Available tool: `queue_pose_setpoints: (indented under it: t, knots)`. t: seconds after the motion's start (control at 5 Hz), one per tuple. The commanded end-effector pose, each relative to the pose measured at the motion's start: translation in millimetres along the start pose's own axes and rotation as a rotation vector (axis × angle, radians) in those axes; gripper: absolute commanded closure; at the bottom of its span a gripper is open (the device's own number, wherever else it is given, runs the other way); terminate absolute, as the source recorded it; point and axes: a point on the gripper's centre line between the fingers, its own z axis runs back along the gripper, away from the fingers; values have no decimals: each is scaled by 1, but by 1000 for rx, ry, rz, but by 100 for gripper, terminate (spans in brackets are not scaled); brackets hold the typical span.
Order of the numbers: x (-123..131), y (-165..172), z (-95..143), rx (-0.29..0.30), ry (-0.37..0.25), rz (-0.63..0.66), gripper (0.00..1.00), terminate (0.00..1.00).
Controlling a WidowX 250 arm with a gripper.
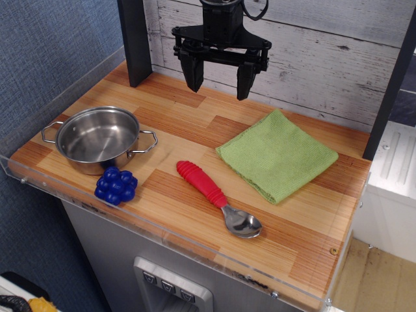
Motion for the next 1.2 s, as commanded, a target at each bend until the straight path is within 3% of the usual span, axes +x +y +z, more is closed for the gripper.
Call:
queue_pose_setpoints:
  t: [0.0,0.4,0.6,1.0]
  knots:
    - [0,0,0,0,0,0,0,0]
    - [-28,31,12,39,47,48,0,0]
    - [-55,49,19,40,49,37,0,0]
    - [-98,81,17,130,-1,93,0,0]
